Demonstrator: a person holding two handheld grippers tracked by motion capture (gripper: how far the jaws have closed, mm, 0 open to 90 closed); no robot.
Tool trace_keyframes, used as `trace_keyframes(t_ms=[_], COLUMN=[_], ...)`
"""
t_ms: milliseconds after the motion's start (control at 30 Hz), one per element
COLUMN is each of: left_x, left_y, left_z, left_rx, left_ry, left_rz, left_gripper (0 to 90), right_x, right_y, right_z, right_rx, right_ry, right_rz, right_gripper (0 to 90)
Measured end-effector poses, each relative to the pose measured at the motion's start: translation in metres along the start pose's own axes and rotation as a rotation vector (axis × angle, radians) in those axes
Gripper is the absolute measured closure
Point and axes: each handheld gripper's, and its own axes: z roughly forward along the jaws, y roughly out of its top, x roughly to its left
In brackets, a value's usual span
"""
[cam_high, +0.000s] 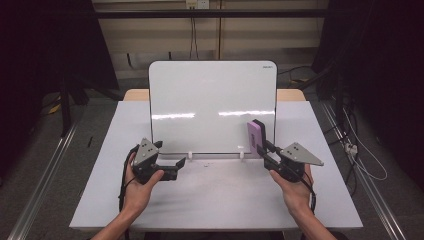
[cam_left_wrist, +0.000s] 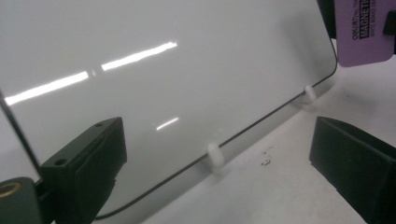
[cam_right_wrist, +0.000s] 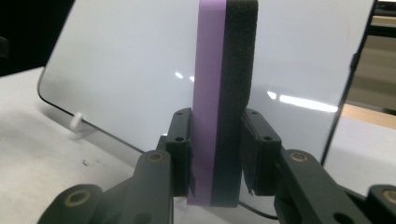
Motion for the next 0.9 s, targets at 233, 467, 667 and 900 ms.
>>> trace_keyframes(t_ms=[233,467,667,900], left_x=[0.004,0.006,0.006,0.01], left_y=[-0.02,-0.036,-0.038,-0.042], left_z=[-0.012,-0.023,-0.027,-0.024], left_rx=[0.051,0.039,0.016,0.032], left_ry=[0.023,0.004,0.02,0.014], left_rz=[-0.003,-0.061,-0.075,-0.098], left_gripper=[3.9,4.0,3.6,4.2], right_x=[-0.004,-0.007,-0.008,-0.005], right_y=[0.004,0.004,0.002,0.004], right_z=[-0.004,-0.002,0.003,0.011], right_rx=[0.036,0.065,0.108,0.159], right_ry=[-0.028,-0.072,-0.101,-0.147], right_rz=[-0.058,-0.124,-0.173,-0.257], right_gripper=[67.7,67.7,67.7,67.8])
